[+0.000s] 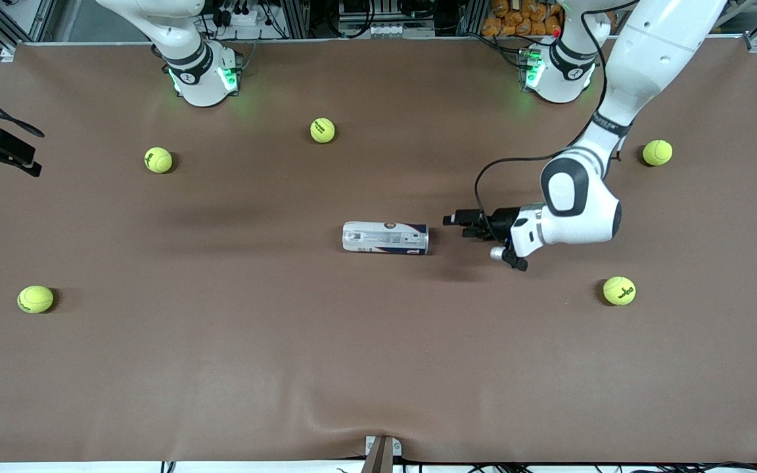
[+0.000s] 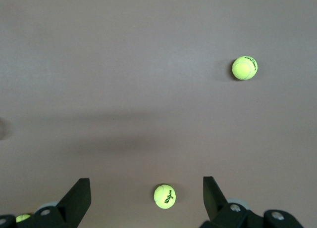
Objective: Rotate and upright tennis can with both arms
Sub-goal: 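Reach the left gripper to the can's end and grasp it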
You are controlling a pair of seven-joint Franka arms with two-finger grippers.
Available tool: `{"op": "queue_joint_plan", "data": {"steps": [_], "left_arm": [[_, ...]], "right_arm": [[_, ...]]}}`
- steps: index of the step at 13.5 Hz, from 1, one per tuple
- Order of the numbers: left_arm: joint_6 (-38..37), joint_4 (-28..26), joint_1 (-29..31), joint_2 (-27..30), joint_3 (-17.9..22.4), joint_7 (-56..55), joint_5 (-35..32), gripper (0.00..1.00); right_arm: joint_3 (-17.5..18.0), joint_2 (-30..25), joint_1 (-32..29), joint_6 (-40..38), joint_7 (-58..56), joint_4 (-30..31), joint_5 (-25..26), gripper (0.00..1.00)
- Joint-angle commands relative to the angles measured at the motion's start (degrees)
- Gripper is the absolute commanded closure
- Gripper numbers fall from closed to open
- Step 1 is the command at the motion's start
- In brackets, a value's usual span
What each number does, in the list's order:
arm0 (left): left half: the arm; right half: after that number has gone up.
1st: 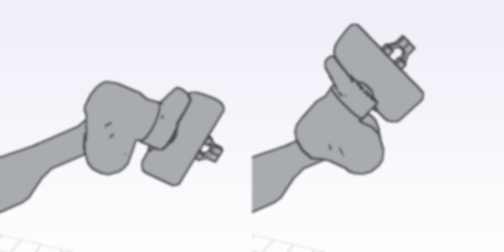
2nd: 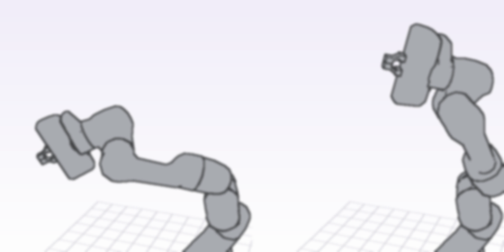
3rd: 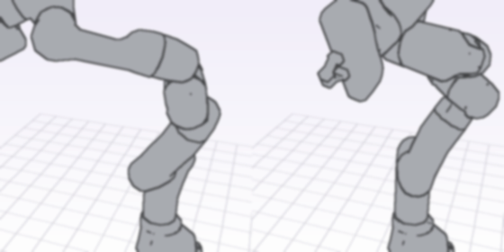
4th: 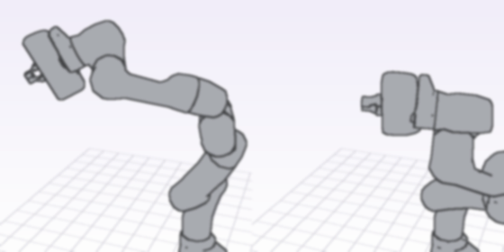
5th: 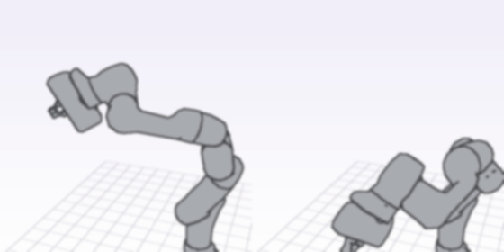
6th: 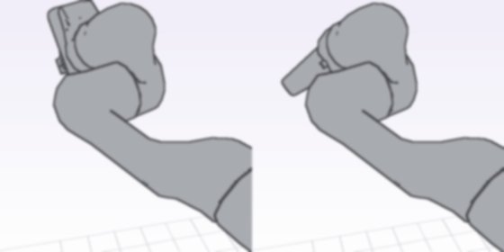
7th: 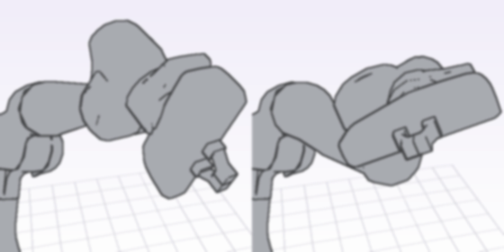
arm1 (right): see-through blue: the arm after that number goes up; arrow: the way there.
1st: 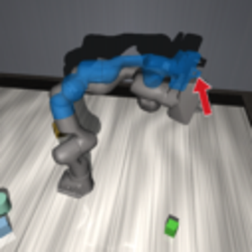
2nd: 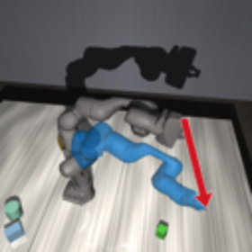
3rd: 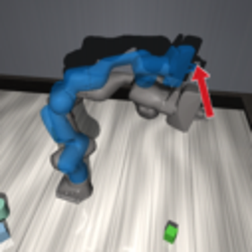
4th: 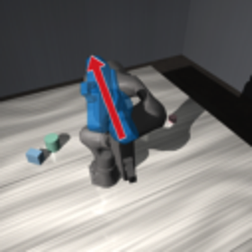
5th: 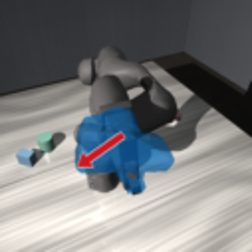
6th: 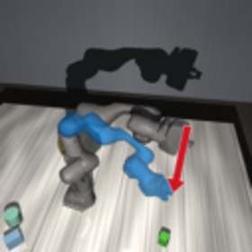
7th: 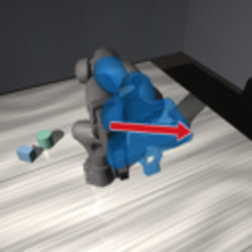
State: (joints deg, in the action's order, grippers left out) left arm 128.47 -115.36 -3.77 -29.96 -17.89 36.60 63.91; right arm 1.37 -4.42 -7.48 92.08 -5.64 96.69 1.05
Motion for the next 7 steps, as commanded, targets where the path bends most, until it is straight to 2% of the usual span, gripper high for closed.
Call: {"op": "queue_joint_plan", "data": {"steps": [1,4,7], "left_arm": [[2.2,4.6,-2.1,-4.7,-0.3,1.5,4.3,0.0],[2.7,6.0,-4.3,-7.2,-0.3,5.8,11.2,0.0],[2.7,5.4,-5.2,-7.7,-0.3,5.9,13.5,0.0]], "right_arm": [[0.1,-1.9,1.0,0.6,0.7,1.6,-0.7,0.0],[-0.8,-2.0,2.7,-1.1,0.4,0.7,-0.8,0.0],[-7.5,-2.0,9.2,-1.5,0.3,0.6,-0.8,0.0]]}}
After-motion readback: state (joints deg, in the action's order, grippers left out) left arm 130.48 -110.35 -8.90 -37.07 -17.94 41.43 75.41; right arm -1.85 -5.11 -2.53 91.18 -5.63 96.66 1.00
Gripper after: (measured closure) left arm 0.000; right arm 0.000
